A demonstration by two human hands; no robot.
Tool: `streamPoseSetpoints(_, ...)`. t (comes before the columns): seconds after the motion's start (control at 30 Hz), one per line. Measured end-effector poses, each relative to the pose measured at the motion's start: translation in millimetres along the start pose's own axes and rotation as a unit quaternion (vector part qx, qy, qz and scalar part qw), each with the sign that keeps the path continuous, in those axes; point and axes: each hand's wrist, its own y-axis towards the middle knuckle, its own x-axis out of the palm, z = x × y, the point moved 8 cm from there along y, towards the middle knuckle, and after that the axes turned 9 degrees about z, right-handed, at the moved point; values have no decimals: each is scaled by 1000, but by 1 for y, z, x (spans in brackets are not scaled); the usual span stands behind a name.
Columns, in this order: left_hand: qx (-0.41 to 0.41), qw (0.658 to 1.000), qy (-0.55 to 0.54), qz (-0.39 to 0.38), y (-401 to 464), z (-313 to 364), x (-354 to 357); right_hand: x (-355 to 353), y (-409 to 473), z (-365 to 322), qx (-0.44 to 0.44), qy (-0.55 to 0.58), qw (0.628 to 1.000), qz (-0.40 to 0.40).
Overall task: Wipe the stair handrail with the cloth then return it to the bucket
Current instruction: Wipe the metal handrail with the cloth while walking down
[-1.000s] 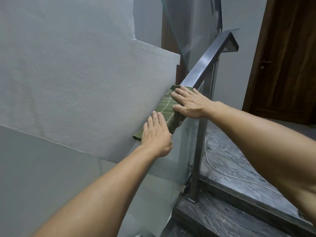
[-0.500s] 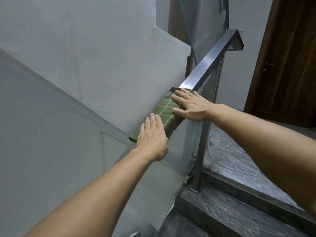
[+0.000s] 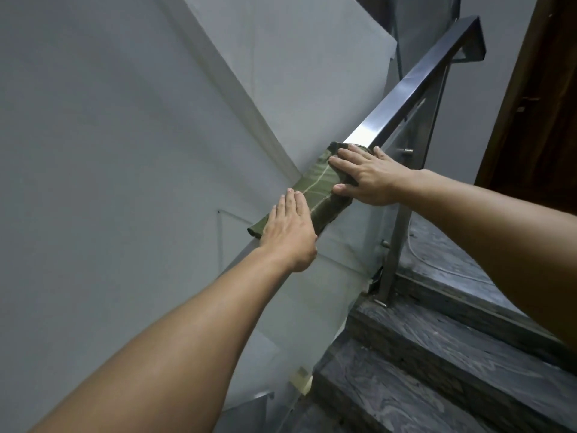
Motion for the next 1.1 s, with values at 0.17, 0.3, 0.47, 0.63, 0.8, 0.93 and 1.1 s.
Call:
streamPoseSetpoints(0.17,-19,999,-31,-16,-27,-18,-7,-6,-7,-42,-55,-70,996,-3)
streamPoseSetpoints(0.3,-53,997,-59,5,-37,-29,-13,-8,-8,-68,-100,-72,992,-8)
streamPoseSetpoints(0.47,-69,997,-22,-20,-62,-43,-2,-1,-24,-90,-124,-104,987,-22)
streamPoseSetpoints(0.63,-71,997,6,-16,-96,-56,-4,1,-40,-120,-122,-87,988,-28)
streamPoseSetpoints(0.8,-87,996,19,14,-130,-73,-11,9,-53,-154,-122,-47,991,-25)
streamPoseSetpoints(0.93,-103,994,28,4,-158,-88,-12,15,-66,-183,-149,-38,988,-14)
streamPoseSetpoints(1.1,-120,992,41,-5,-194,-107,-12,23,-78,-217,-177,-35,983,-15)
